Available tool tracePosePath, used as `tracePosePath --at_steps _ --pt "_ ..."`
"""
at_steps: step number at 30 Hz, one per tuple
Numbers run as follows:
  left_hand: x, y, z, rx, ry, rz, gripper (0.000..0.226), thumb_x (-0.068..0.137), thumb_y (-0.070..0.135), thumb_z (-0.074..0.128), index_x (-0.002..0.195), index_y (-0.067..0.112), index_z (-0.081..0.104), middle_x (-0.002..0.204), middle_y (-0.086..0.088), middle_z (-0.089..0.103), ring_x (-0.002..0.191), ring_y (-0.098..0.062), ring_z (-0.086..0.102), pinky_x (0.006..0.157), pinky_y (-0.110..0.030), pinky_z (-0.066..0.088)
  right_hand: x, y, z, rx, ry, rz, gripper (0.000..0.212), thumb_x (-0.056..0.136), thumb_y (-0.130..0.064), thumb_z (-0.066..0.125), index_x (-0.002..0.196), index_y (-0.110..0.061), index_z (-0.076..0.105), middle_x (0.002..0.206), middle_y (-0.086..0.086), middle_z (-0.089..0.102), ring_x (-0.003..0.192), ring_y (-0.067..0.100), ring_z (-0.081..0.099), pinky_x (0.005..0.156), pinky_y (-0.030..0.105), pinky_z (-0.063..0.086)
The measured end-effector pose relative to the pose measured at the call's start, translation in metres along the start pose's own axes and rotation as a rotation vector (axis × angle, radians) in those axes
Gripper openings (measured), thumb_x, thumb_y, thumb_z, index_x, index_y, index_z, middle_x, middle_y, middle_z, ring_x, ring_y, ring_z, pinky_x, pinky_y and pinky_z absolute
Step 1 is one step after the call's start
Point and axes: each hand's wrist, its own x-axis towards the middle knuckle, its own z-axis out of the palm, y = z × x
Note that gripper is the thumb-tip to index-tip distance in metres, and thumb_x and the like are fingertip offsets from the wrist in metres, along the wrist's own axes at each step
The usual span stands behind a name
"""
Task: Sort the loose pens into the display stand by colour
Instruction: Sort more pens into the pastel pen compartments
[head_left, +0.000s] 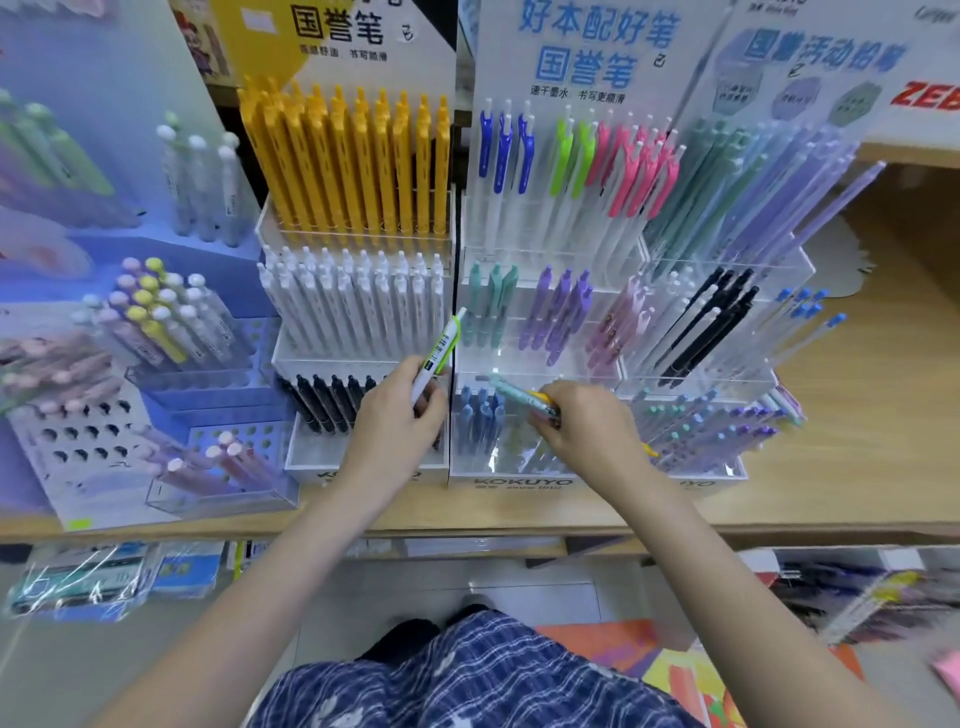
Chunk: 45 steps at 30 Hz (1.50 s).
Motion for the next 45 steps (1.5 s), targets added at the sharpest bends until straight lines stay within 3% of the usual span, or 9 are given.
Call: tracePosePath --at_steps 6,11,15,22,27,32,34,38,45 --pt "0.0 -0.001 0.003 -0.012 -0.013 0.024 0.007 0.092 0.011 0.051 0.096 0.008 0.056 0.073 -0.009 0.057 0.054 -0.01 0.043 0.049 -0.016 0.035 0.009 -0.006 -0.007 -0.057 -0.064 0.056 0.02 0.092 -0.026 0.055 0.076 -0.013 0.054 0.067 0.0 0.047 0.075 0.027 0.056 0.059 0.03 0.037" --pt "0.003 0.006 0.01 -0.059 -0.005 0.066 0.005 0.089 0.011 0.057 0.092 0.014 0.058 0.075 -0.002 0.059 0.062 -0.011 0.052 0.054 -0.012 0.039 0.014 0.023 -0.034 0.112 0.132 0.111 0.016 0.088 -0.021 0.063 0.08 -0.008 0.061 0.061 -0.005 0.045 0.063 0.02 0.046 0.056 0.03 0.037" --pt "0.011 0.016 0.021 -0.048 -0.019 0.097 0.003 0.088 0.011 0.06 0.086 0.014 0.059 0.067 0.009 0.055 0.058 -0.004 0.049 0.053 -0.009 0.037 0.025 0.024 -0.024 0.06 0.073 0.054 0.015 0.087 -0.022 0.062 0.087 -0.007 0.063 0.075 -0.001 0.047 0.072 0.021 0.048 0.06 0.031 0.037" --pt "0.028 0.028 0.039 -0.001 -0.064 0.073 0.006 0.085 0.016 0.065 0.086 0.011 0.063 0.066 0.012 0.055 0.058 -0.003 0.05 0.055 -0.013 0.04 0.027 0.029 -0.023 0.033 -0.007 0.109 0.017 0.086 -0.024 0.064 0.082 -0.008 0.06 0.071 0.005 0.053 0.076 0.029 0.056 0.06 0.031 0.038" --pt "0.028 0.028 0.041 -0.026 -0.071 0.034 0.007 0.086 0.015 0.063 0.088 0.008 0.063 0.071 0.006 0.059 0.065 -0.014 0.056 0.06 -0.022 0.045 0.025 0.023 -0.017 -0.025 -0.022 0.076 0.016 0.087 -0.023 0.062 0.079 -0.01 0.056 0.079 0.01 0.06 0.083 0.03 0.058 0.06 0.031 0.037" --pt "0.023 0.026 0.035 -0.051 -0.035 0.029 0.006 0.088 0.013 0.06 0.084 0.009 0.061 0.066 0.006 0.057 0.057 -0.01 0.05 0.049 -0.01 0.037 0.029 0.026 -0.026 0.042 -0.083 0.09 0.019 0.085 -0.025 0.067 0.078 -0.011 0.057 0.07 0.002 0.051 0.074 0.025 0.056 0.06 0.03 0.04" --pt "0.018 0.024 0.032 -0.057 -0.053 0.04 0.009 0.091 0.014 0.057 0.087 0.008 0.063 0.066 -0.002 0.058 0.053 -0.009 0.046 0.046 -0.01 0.035 0.025 0.027 -0.036 0.213 -0.01 0.122 0.017 0.084 -0.025 0.069 0.083 -0.009 0.062 0.063 -0.001 0.05 0.057 0.015 0.049 0.056 0.028 0.044" --pt "0.013 0.021 0.028 0.028 -0.114 0.124 0.013 0.092 0.015 0.056 0.088 0.008 0.066 0.071 -0.01 0.062 0.054 -0.007 0.043 0.05 -0.017 0.031 0.01 0.016 -0.056 0.959 0.093 0.243 0.022 0.083 -0.016 0.069 0.092 0.003 0.065 0.054 0.0 0.061 0.041 0.01 0.04 0.04 0.021 0.035" --pt "0.013 0.027 0.022 0.032 -0.262 0.236 0.022 0.09 0.02 0.058 0.099 0.002 0.067 0.079 -0.015 0.062 0.054 -0.005 0.041 0.053 -0.013 0.032 0.003 0.011 -0.06 1.126 0.075 0.321 0.015 0.082 -0.009 0.069 0.093 0.0 0.066 0.057 -0.002 0.062 0.04 0.01 0.037 0.038 0.02 0.031"
